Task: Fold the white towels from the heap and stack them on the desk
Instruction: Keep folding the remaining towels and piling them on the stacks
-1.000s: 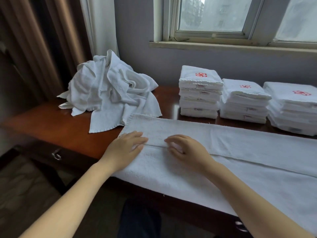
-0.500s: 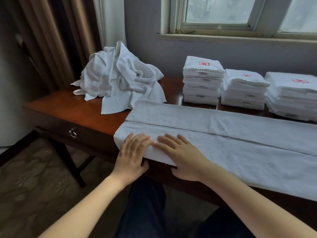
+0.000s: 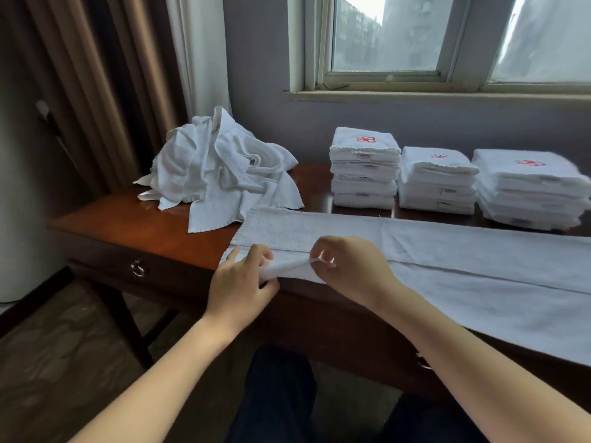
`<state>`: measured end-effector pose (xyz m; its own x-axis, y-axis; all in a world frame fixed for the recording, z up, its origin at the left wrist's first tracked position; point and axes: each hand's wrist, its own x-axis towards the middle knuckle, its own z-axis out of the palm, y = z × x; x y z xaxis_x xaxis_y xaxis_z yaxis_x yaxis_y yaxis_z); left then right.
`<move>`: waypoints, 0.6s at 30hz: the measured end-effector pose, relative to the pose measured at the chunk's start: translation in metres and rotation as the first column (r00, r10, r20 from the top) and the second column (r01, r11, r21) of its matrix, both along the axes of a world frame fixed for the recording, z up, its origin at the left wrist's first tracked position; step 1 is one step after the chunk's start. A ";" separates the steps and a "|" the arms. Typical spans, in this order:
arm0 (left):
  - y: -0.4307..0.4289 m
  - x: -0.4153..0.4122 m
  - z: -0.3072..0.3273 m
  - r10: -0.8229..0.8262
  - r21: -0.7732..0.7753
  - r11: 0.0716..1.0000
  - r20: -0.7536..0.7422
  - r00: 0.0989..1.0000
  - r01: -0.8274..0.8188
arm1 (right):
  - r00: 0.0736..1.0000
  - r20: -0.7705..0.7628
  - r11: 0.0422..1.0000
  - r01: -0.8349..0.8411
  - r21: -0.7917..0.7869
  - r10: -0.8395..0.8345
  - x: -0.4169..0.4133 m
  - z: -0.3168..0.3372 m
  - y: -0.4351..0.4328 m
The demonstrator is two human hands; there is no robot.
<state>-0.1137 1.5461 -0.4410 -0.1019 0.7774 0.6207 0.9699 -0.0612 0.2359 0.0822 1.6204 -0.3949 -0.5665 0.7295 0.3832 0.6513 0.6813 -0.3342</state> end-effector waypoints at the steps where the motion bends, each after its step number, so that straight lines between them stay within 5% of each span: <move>1: 0.004 -0.002 0.007 -0.001 -0.003 1.000 0.030 1.000 0.002 | 0.999 0.000 0.999 0.040 0.001 -0.040 0.001 0.003 0.005; 9: 0.067 -0.020 0.054 0.062 -0.075 0.996 0.222 0.973 -0.047 | 0.991 0.022 0.958 0.123 0.261 -0.133 -0.010 0.025 0.068; 18: 0.144 -0.050 0.046 0.166 -0.260 0.955 0.073 0.983 -0.142 | 0.998 0.067 0.951 -0.002 0.308 -0.020 -0.025 0.006 0.161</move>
